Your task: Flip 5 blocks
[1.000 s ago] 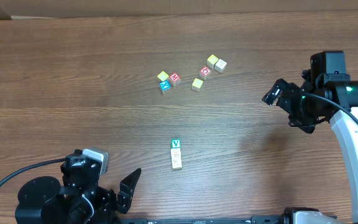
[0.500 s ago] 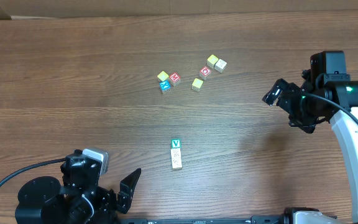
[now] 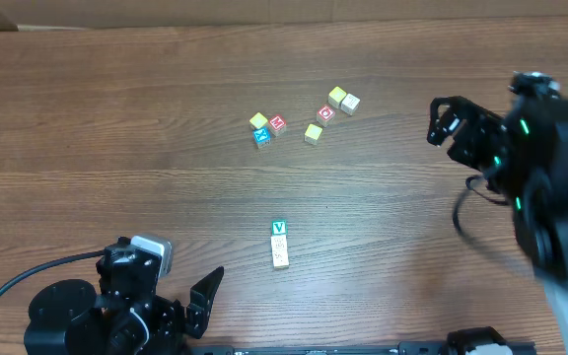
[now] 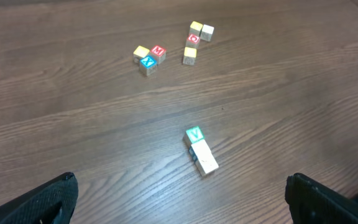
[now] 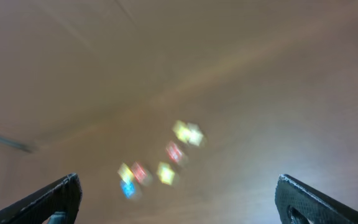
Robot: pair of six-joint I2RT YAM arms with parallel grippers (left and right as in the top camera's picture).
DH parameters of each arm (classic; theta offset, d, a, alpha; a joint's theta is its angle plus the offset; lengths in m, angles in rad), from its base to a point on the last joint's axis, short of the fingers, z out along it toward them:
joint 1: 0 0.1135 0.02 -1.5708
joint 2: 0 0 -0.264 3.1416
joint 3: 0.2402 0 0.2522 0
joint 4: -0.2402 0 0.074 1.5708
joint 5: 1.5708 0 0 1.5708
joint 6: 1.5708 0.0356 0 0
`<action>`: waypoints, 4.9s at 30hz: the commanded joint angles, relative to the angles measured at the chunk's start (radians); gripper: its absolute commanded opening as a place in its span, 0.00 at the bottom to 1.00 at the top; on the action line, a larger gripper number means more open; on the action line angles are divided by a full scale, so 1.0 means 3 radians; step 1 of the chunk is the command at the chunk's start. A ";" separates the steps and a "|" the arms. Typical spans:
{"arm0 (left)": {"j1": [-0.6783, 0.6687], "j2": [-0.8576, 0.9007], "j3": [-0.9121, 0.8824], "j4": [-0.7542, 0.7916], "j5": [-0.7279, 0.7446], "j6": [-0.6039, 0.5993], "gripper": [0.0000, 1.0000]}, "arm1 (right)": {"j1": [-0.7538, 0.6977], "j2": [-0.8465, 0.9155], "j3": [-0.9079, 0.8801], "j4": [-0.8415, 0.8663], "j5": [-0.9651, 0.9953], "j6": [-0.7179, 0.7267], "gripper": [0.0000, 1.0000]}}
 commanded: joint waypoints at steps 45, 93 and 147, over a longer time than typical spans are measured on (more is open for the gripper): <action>0.0005 -0.0032 0.0020 0.0000 -0.0025 0.0025 1.00 | -0.0200 -0.3338 -0.4139 0.2365 -0.0373 -0.0860 1.00; 0.0014 -0.1331 -0.1929 0.2792 -0.0108 0.0212 1.00 | -0.0200 -0.3338 -0.4139 0.2365 -0.0373 -0.0860 1.00; 0.0014 -0.1668 -0.3738 0.4031 -0.0598 0.0139 1.00 | -0.0200 -0.3338 -0.4139 0.2365 -0.0373 -0.0860 1.00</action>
